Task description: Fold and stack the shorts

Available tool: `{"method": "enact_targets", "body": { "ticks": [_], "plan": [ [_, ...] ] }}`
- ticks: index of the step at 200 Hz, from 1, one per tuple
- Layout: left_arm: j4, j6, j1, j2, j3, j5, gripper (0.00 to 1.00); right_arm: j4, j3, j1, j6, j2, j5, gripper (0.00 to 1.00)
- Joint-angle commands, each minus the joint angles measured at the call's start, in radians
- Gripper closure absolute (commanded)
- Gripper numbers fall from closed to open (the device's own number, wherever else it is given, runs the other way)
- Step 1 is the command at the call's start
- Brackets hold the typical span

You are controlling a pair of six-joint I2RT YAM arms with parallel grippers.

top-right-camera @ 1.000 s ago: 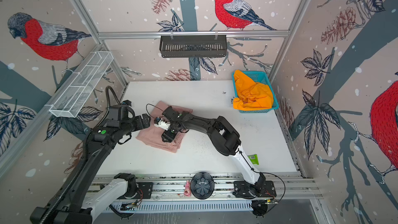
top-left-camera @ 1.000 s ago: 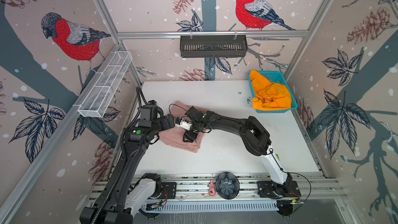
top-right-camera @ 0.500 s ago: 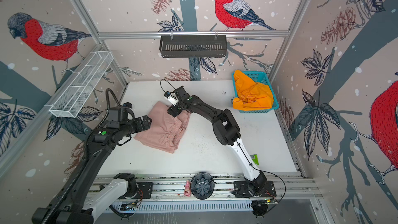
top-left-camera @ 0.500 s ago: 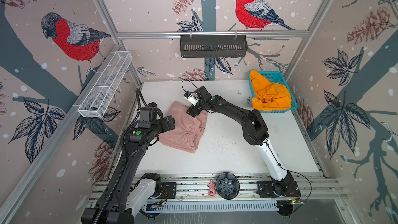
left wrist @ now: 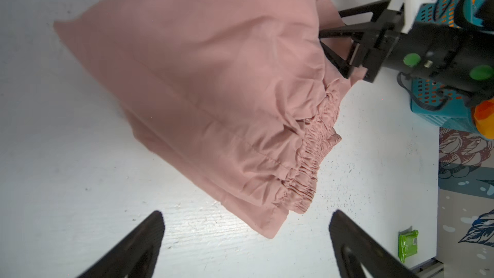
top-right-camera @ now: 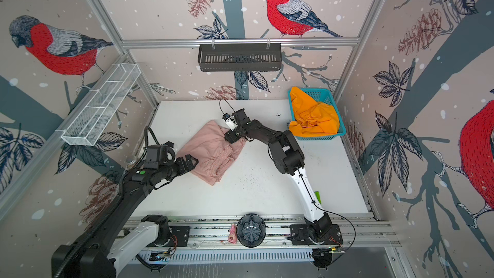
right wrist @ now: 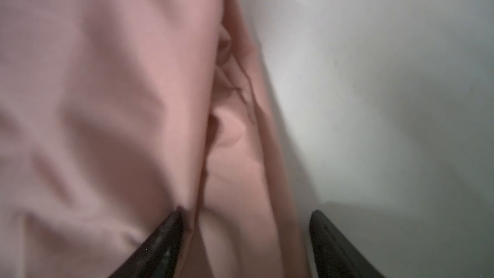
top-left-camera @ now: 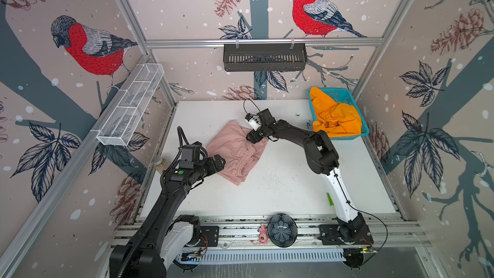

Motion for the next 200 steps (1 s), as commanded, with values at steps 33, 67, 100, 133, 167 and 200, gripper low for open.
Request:
{"method": "enact_targets", "body": {
  "ticks": [33,67,100,133,167,200],
  "plan": [
    [0.169,-0.026,0.002,0.089,-0.010,-0.031,0.03,0.224,-0.580,-0.014,0.297,-0.380,-0.058,0.34],
    [0.169,0.004,0.002,0.191,0.060,-0.043,0.03,0.198,-0.821,0.026,0.355,-0.651,-0.110,0.26],
    [0.085,0.063,0.002,0.256,0.152,-0.059,0.03,0.028,-0.844,0.049,0.305,-0.758,0.008,0.22],
    [0.064,0.070,0.002,0.242,0.145,-0.067,0.03,-0.009,-0.831,0.037,0.300,-0.759,0.096,0.21],
    [0.030,0.076,0.003,0.206,0.143,-0.078,0.03,0.022,-0.794,0.060,0.251,-0.670,0.028,0.21],
    [-0.025,0.093,0.002,0.180,0.172,-0.088,0.03,0.021,-0.739,0.125,0.222,-0.569,-0.035,0.21]
  ]
}}
